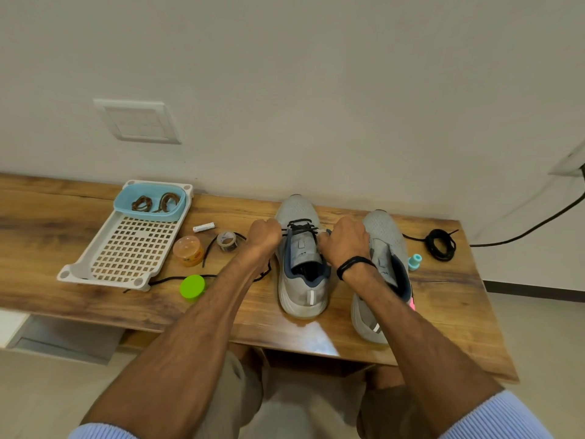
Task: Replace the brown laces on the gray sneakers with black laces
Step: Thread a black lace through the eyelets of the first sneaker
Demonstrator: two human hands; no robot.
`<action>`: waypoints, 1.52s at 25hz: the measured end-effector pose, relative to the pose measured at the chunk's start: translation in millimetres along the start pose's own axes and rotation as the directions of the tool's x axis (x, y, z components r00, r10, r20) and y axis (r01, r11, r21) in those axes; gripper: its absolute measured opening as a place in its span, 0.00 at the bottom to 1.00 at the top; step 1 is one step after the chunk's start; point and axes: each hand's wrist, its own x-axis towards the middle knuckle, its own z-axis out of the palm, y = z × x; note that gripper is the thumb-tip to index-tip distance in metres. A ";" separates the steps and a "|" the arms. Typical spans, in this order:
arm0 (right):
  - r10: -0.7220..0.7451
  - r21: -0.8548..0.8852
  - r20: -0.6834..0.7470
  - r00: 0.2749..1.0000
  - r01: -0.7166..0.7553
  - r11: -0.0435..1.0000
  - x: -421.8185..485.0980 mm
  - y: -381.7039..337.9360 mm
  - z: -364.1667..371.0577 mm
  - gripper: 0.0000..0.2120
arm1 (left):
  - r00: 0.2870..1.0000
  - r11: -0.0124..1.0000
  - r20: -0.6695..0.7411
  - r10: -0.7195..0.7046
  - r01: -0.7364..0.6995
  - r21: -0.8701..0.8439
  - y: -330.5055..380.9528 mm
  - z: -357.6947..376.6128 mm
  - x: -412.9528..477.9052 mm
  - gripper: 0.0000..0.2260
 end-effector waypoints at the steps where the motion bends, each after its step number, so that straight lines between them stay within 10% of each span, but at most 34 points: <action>1: -0.002 0.003 0.007 1.000 0.002 1.000 -1.0 -1.2 -0.3 0.12 | 1.000 0.999 -0.017 -0.015 0.014 -0.029 -0.5 0.5 0.9 0.19; 11: -0.014 -0.082 0.025 1.000 0.016 0.996 -1.9 -2.1 -3.1 0.13 | 0.987 0.998 -0.156 0.049 -0.055 -0.031 12.2 -20.8 -1.8 0.12; 15: -0.069 -0.089 -0.016 0.997 0.067 0.994 -3.0 -5.8 -4.9 0.13 | 0.998 0.934 -0.010 0.066 -0.066 -0.350 29.5 -26.5 -7.5 0.10; 19: -0.242 0.404 0.065 0.968 0.196 0.893 -5.8 -20.4 -11.9 0.13 | 0.927 0.730 0.371 0.064 0.210 -0.651 41.0 -33.4 -18.9 0.10; 23: -0.313 0.736 0.274 0.909 0.012 0.677 -15.7 -33.0 -10.2 0.12 | 0.871 0.468 0.466 0.156 0.350 -0.811 44.5 -31.9 -19.5 0.14; 27: -0.156 0.884 0.232 0.960 -0.141 0.445 -0.9 -27.3 -14.2 0.06 | 0.886 0.498 0.443 0.136 0.325 -0.804 44.9 -34.0 -16.6 0.12; 30: 0.011 0.949 0.094 0.996 -0.093 0.303 15.1 -14.0 -24.5 0.07 | 0.969 0.679 0.247 -0.003 0.183 -0.710 36.5 -32.4 -7.7 0.10; 33: 0.058 0.883 -0.097 0.994 0.059 0.465 23.1 -4.7 -19.5 0.05 | 0.999 0.861 -0.006 -0.042 0.033 -0.508 26.2 -30.8 3.3 0.08; 35: 0.002 0.827 -0.116 0.993 0.096 0.554 22.8 -5.3 -13.4 0.04 | 0.990 0.996 -0.135 0.051 -0.061 -0.066 22.2 -32.6 4.2 0.12; 38: -0.144 0.739 -0.042 0.989 0.128 0.662 18.1 -7.3 -7.3 0.04 | 0.918 0.767 -0.288 0.272 -0.026 0.641 19.3 -28.2 -11.4 0.28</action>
